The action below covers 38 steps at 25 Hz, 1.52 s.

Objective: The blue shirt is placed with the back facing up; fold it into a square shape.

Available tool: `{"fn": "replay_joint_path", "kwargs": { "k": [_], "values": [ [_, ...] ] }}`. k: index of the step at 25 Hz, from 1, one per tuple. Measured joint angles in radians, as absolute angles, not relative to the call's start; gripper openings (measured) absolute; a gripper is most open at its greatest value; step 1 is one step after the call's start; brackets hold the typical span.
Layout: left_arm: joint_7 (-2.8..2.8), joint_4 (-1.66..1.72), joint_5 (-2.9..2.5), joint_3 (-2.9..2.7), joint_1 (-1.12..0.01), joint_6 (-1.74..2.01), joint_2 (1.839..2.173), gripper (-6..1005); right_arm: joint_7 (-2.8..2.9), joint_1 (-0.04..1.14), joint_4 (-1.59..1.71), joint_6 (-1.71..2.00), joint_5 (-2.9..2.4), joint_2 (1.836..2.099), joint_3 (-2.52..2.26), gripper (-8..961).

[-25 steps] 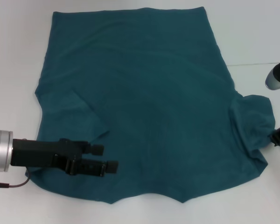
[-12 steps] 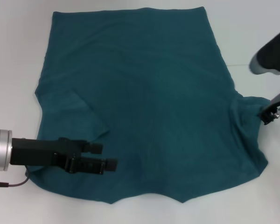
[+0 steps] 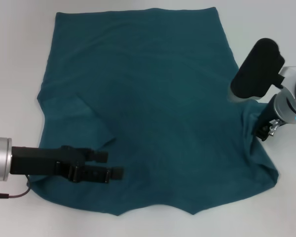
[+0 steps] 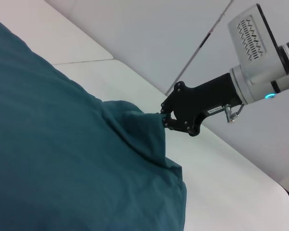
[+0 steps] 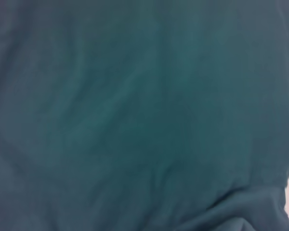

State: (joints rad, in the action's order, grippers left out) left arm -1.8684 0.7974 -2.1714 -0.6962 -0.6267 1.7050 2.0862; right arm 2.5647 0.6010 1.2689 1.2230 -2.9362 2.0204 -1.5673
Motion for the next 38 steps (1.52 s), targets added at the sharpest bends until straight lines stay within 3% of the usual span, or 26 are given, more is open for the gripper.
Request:
{"fn": "replay_joint_path", "kwargs": {
  "k": [9, 15, 21, 27, 33, 38],
  "values": [
    [-1.866, 0.796, -2.17, -0.696, -0.609, 1.693, 2.086, 920, 2.559, 0.635, 1.268, 1.191, -2.936, 2.035, -1.576, 13],
    [-1.864, 0.796, -2.171, -0.692, -0.604, 1.692, 2.086, 920, 2.511, 0.664, 1.235, 1.196, -2.936, 2.06, -1.59, 17],
    [-1.861, 0.796, -2.177, -0.684, -0.6, 1.692, 2.086, 920, 2.516, 0.723, 1.1, 1.204, -2.935, 2.064, -1.617, 38],
    [-1.859, 0.796, -2.179, -0.684, -0.6, 1.682, 2.086, 920, 2.508, 0.715, 1.092, 1.159, -2.934, 2.088, -1.618, 60],
    [-1.859, 0.796, -2.18, -0.684, -0.6, 1.681, 2.086, 920, 2.513, 0.696, 1.136, 1.135, -2.931, 2.092, -1.614, 284],
    [-1.859, 0.796, -2.18, -0.684, -0.598, 1.678, 2.086, 920, 2.532, 0.674, 1.193, 1.117, -2.929, 2.094, -1.57, 528]
  ]
}}
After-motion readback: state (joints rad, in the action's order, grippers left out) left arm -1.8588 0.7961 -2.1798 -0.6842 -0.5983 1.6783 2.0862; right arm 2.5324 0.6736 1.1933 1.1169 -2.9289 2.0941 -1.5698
